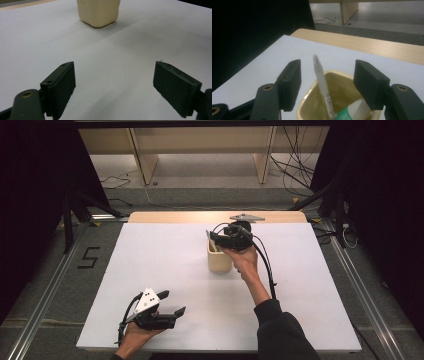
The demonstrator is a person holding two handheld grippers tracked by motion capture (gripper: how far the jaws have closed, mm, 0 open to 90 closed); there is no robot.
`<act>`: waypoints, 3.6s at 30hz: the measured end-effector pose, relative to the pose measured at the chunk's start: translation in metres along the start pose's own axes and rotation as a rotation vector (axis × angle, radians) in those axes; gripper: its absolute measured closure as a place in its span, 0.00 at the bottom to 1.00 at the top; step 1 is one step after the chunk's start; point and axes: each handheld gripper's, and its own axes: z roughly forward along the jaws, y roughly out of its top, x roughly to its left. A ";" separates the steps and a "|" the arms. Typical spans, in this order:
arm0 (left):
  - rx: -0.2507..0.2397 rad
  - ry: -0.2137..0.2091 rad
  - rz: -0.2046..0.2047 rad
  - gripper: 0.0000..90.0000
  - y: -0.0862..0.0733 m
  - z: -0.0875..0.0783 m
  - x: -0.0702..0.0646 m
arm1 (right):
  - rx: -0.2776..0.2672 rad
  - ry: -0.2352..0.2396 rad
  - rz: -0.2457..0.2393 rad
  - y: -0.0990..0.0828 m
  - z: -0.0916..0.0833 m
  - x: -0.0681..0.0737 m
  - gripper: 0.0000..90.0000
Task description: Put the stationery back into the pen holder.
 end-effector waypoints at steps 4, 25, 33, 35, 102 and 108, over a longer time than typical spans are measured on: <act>-0.005 0.002 -0.002 0.20 0.000 0.000 0.000 | 0.006 0.004 -0.045 -0.001 -0.007 0.004 0.42; -0.011 -0.010 -0.020 0.20 0.001 -0.001 0.002 | -0.004 0.125 -0.039 -0.022 -0.051 -0.001 0.39; -0.019 -0.013 -0.027 0.20 0.001 -0.001 0.001 | -0.006 0.147 -0.051 -0.035 -0.065 -0.001 0.38; -0.018 -0.013 -0.029 0.20 0.001 -0.001 0.001 | -0.007 0.149 -0.054 -0.039 -0.067 -0.001 0.38; -0.032 -0.038 -0.037 0.19 0.003 -0.003 0.001 | -0.056 0.171 -0.112 -0.139 -0.155 -0.015 0.28; -0.044 -0.047 -0.049 0.19 0.003 -0.004 0.001 | -0.064 0.146 -0.124 -0.150 -0.162 -0.018 0.28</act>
